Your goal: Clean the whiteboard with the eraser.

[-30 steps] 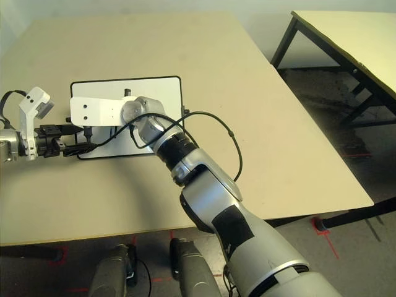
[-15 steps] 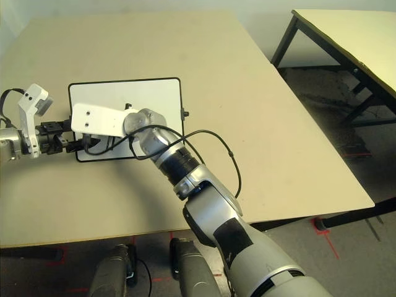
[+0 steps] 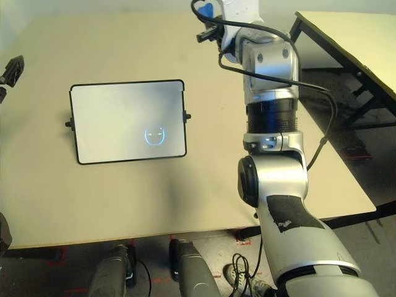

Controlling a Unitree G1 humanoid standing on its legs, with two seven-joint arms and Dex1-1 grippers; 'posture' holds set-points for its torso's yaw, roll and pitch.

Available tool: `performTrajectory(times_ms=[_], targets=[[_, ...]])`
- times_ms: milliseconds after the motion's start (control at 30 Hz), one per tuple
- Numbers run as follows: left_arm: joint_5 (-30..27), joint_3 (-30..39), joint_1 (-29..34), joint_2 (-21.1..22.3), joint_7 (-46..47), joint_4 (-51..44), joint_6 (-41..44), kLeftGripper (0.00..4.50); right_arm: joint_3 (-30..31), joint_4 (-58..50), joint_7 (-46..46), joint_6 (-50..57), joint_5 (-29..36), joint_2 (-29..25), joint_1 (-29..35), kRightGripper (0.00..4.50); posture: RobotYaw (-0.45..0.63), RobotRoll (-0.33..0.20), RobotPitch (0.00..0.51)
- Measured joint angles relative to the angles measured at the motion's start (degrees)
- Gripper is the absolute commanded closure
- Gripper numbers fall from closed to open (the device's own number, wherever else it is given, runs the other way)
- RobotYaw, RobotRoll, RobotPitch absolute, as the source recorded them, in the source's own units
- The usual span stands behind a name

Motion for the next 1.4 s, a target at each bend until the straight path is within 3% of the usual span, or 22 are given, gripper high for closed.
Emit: performTrajectory(times_ms=[267,633,1067,1167,1400], targets=[[-0.02,-0.09,2.98,-2.61,1.71,3.54,-2.77,0.00,-2.20,-4.77,-3.74,12.15,3.98,4.44,14.60,4.25,0.00,0.000,0.106],[-0.09,-1.61,4.38,-3.17,3.27,1.13,-0.58,0.00,-1.16,-4.92,-4.91,14.63,8.14,6.78,15.99,4.25,0.01,0.000,0.118],[-0.13,-2.50,6.04,-6.34,4.47,-1.05,1.61,0.00,0.28,-2.64,-1.68,6.62,10.92,5.25,17.63,0.03,-0.04,0.000,0.147],[-0.07,-2.85,6.01,-6.69,4.56,-1.05,1.61,0.00,-0.19,-2.84,-1.13,0.84,12.05,4.47,17.65,0.03,-0.06,0.000,0.157],[0.79,-3.89,2.75,-7.48,6.39,1.79,-1.60,0.00,-8.13,8.08,-5.75,-31.69,13.78,-0.40,14.80,0.03,-0.07,0.000,0.159]])
